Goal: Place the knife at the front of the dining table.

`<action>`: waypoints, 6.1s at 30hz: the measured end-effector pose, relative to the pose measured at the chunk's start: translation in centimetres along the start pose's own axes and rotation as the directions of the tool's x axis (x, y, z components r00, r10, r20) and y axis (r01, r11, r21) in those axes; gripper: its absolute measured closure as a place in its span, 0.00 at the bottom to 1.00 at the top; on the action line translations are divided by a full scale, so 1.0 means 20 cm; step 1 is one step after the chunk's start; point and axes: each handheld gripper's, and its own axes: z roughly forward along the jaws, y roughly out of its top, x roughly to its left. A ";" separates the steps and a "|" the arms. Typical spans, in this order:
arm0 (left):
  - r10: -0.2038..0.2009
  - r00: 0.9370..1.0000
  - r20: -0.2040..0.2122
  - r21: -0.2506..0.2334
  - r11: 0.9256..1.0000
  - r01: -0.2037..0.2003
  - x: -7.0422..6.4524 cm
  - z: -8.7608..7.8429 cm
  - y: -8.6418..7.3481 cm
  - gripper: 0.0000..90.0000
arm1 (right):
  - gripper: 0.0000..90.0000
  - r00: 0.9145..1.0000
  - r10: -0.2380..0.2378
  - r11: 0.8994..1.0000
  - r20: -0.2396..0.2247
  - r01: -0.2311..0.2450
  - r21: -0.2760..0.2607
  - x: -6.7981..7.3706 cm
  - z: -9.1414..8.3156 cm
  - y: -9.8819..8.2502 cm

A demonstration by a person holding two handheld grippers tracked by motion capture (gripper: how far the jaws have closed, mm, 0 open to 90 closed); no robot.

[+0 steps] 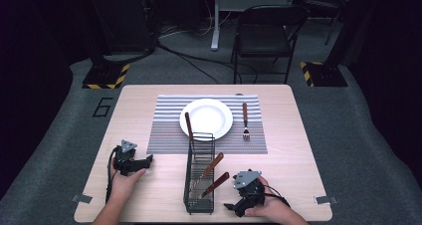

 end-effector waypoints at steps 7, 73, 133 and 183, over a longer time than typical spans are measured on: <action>-0.004 1.000 0.009 0.015 1.000 0.004 0.00 -0.02 0.01 0.29 | 0.00 1.000 0.000 1.000 0.000 0.000 0.000 0.00 0.00 0.00; 0.107 0.959 0.263 -0.072 0.993 -0.091 -0.49 -0.37 0.48 0.60 | 0.00 1.000 0.012 1.000 -0.002 -0.012 0.006 0.00 0.00 0.00; 0.137 0.941 0.310 -0.104 0.988 -0.110 -0.71 -0.20 0.57 0.81 | 0.00 1.000 0.012 1.000 -0.002 -0.012 0.006 0.00 0.00 0.00; 0.194 0.924 0.329 -0.203 0.970 -0.131 -0.76 -0.29 0.51 0.85 | 0.00 1.000 0.009 1.000 0.001 -0.009 0.007 0.00 0.00 0.00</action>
